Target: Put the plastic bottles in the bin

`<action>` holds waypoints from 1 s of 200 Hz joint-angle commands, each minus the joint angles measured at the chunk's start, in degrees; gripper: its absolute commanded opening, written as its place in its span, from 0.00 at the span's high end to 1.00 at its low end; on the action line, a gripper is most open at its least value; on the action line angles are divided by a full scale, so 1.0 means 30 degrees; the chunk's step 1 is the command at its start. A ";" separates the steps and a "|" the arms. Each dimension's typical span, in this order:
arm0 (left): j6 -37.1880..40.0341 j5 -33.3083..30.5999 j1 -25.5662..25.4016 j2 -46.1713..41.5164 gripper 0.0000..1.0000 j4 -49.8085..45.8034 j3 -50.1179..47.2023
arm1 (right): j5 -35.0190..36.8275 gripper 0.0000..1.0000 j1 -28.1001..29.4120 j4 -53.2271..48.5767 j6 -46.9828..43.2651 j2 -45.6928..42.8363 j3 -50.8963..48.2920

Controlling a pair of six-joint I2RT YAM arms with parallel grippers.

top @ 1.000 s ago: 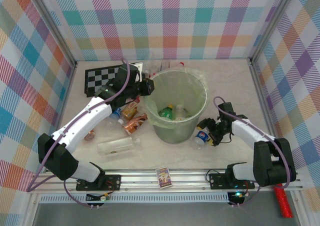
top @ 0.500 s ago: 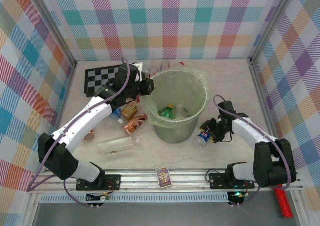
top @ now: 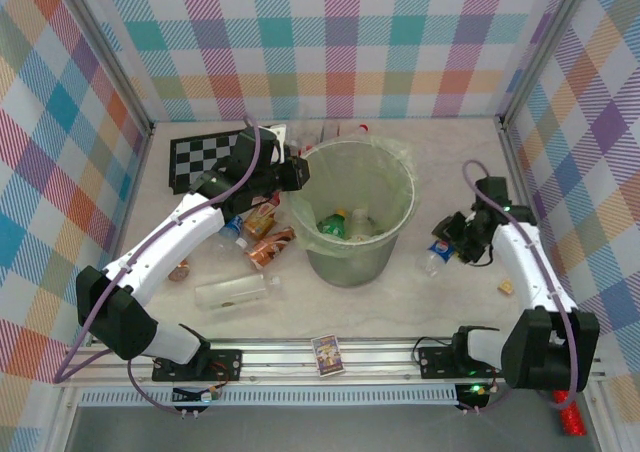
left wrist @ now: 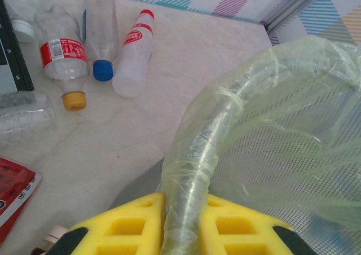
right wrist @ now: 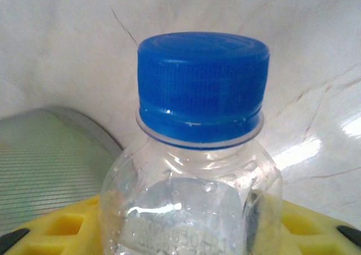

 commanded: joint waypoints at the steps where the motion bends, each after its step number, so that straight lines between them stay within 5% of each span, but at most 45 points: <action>1: -0.0363 -0.0078 -0.0104 0.0605 0.81 0.0275 0.0214 | 0.1007 0.71 -0.0791 -0.2616 -0.2100 -0.0650 0.3053; 36: -0.0309 0.0055 -0.0096 0.0665 0.81 0.0280 0.0363 | 0.1215 0.79 -0.0853 -0.4474 -0.3580 0.0232 0.8771; 85: -0.0385 -0.0004 -0.0104 0.0747 0.82 0.0460 0.0568 | -0.4724 0.87 -0.0017 -0.3650 -0.3932 0.2546 1.4775; 137: -0.0464 0.0260 -0.0132 0.0808 0.82 0.0569 0.0651 | -0.2463 0.88 0.6513 -0.4320 -0.3470 0.6206 1.9992; 200: -0.0885 0.0161 -0.0133 0.0843 0.84 0.0920 0.0639 | 0.1820 0.88 1.2272 -0.5889 -0.3249 1.0887 2.1438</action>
